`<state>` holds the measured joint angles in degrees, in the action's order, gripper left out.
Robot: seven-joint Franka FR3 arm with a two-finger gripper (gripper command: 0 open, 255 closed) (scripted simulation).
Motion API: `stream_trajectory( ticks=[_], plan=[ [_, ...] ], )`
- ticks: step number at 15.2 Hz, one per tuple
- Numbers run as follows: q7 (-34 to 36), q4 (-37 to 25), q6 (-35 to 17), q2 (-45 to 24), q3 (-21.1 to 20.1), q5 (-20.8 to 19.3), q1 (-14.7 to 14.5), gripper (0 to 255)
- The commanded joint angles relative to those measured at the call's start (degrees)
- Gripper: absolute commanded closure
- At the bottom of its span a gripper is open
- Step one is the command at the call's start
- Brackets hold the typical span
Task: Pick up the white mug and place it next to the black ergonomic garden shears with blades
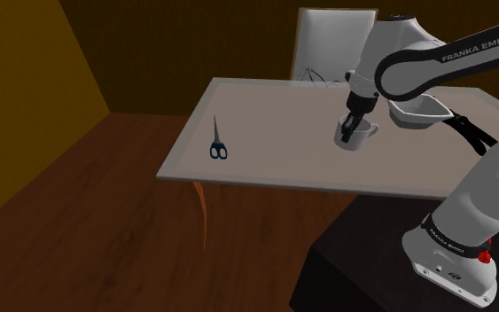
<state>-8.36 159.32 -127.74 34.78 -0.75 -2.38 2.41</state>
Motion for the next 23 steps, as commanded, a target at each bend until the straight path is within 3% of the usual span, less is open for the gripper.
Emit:
stream_trajectory(
  ticks=[1, 6, 9, 17, 23],
  plan=[
    [0.0, -1.1, 1.8, 0.7, 0.0, 0.1, -0.1, 255],
    [-0.2, -3.6, 6.1, 2.5, 0.0, 0.2, -0.1, 255],
    [-3.9, -0.2, 7.9, 7.8, 3.1, -1.8, 2.1, 255],
    [-15.3, 5.5, 13.7, 19.9, 12.6, -9.5, 10.6, 255],
    [-25.2, 6.3, 17.0, 24.8, 20.9, -16.6, 18.3, 255]
  ],
)
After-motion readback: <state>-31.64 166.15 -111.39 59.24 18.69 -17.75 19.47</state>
